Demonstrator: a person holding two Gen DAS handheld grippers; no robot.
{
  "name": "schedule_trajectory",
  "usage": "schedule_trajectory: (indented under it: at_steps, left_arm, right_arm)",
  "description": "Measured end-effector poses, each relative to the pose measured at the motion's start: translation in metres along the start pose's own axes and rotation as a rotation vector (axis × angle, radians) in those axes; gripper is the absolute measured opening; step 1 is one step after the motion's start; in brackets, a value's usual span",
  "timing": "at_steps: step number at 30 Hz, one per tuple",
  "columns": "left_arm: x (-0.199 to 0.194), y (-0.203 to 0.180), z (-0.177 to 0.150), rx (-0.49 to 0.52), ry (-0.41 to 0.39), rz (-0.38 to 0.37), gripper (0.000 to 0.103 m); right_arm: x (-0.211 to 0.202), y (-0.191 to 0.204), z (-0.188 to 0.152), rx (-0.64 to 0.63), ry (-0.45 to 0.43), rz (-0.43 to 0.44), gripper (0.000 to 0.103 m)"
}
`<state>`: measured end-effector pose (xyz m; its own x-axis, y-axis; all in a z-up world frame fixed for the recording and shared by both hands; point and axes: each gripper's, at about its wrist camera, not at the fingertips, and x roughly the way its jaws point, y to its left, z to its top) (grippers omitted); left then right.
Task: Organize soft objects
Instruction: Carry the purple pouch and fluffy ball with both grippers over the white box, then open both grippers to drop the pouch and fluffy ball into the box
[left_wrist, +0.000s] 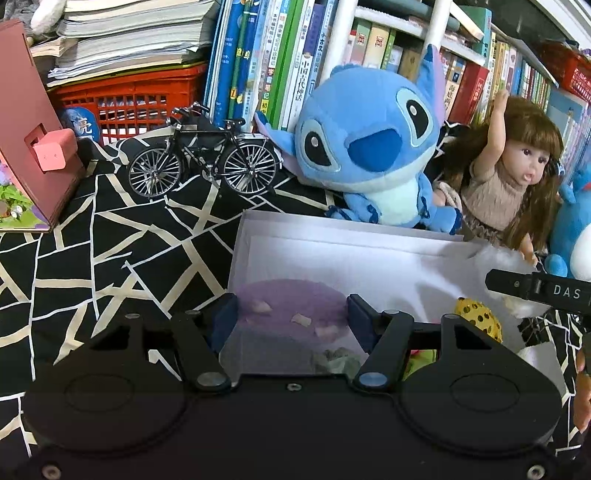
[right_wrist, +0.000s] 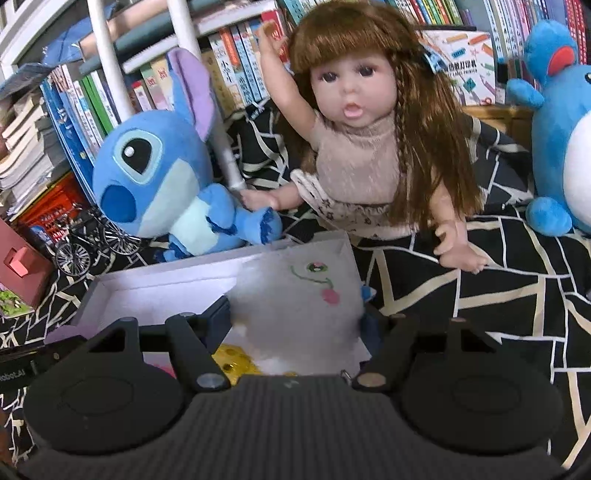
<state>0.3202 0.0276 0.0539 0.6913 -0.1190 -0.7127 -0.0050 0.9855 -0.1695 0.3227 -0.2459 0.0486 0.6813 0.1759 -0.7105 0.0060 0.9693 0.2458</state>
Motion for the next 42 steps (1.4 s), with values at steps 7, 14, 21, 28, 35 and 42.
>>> schedule_trajectory:
  at_steps: [7,14,21,28,35,42]
  left_arm:
    - [0.008,0.001,-0.007,0.009,0.019,-0.001,0.062]
    - [0.009,0.000,-0.007,0.022,0.012,0.002,0.064]
    - [0.007,0.001,-0.007,0.017,0.002,-0.003,0.065]
    - [-0.005,-0.003,-0.009,0.037,-0.042,-0.003,0.081]
    - [-0.031,-0.007,-0.013,0.051,-0.104,-0.012,0.087]
    - [-0.062,-0.011,-0.027,0.077,-0.155,-0.023,0.092]
  right_arm:
    - [0.003,0.001,-0.005,-0.033,0.025,-0.011,0.073]
    - [0.005,0.003,-0.007,-0.030,0.033,0.010,0.075]
    - [0.002,0.002,-0.007,-0.027,0.031,0.018,0.080]
    - [-0.013,0.005,-0.008,-0.037,0.010,0.039,0.085]
    - [-0.043,0.014,-0.017,-0.090,-0.045,0.069,0.089]
    - [-0.082,0.024,-0.033,-0.162,-0.123,0.102,0.093]
